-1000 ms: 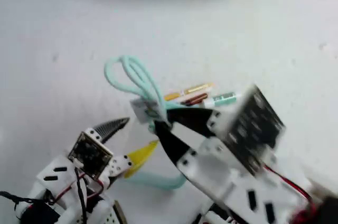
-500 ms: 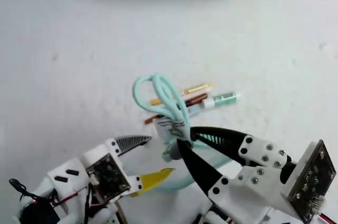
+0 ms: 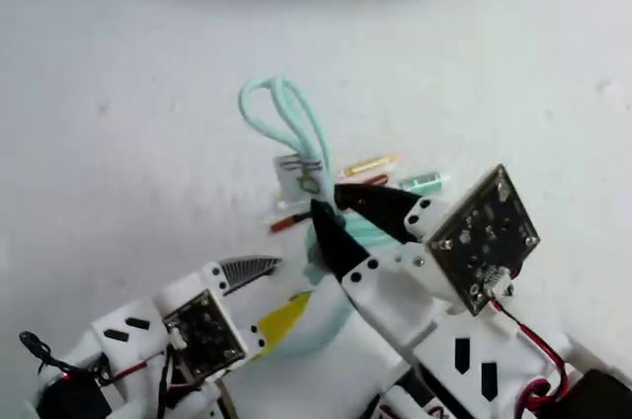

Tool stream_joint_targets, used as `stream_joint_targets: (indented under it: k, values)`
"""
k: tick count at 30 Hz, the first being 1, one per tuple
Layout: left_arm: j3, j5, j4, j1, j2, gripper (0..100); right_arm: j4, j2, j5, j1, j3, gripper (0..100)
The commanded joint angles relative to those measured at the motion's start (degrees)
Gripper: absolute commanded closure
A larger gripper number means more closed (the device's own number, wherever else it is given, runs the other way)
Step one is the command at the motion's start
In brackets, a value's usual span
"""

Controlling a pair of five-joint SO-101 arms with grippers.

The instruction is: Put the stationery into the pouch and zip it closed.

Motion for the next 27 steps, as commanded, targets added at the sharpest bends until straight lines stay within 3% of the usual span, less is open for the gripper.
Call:
stream_joint_targets:
  k: [1,4,7,11,15,19,27]
  values:
    - [2.0,-0.7,-3.2,0.9,0.0,84,-1.5,0.9,0.3,1.3,-0.2,98.2]
    - [5.3,1.0,-5.7,0.9,0.0,76,-2.1,1.1,0.3,1.2,1.4,98.2]
    - [4.0,4.0,-5.4,0.9,0.0,75,-3.7,1.1,0.3,1.2,5.5,98.2]
    - [0.6,3.8,-5.5,-0.5,0.0,84,-9.0,1.1,0.3,1.3,6.9,98.2]
    - [0.3,3.7,-9.7,-8.1,0.0,98,-15.1,1.2,0.3,1.2,6.6,98.2]
    - [0.4,4.2,-10.8,-13.4,0.0,98,-18.8,1.2,0.3,1.2,6.6,98.2]
    - [7.6,4.3,-17.1,-17.0,-0.1,98,-21.5,4.5,0.4,1.7,6.9,98.2]
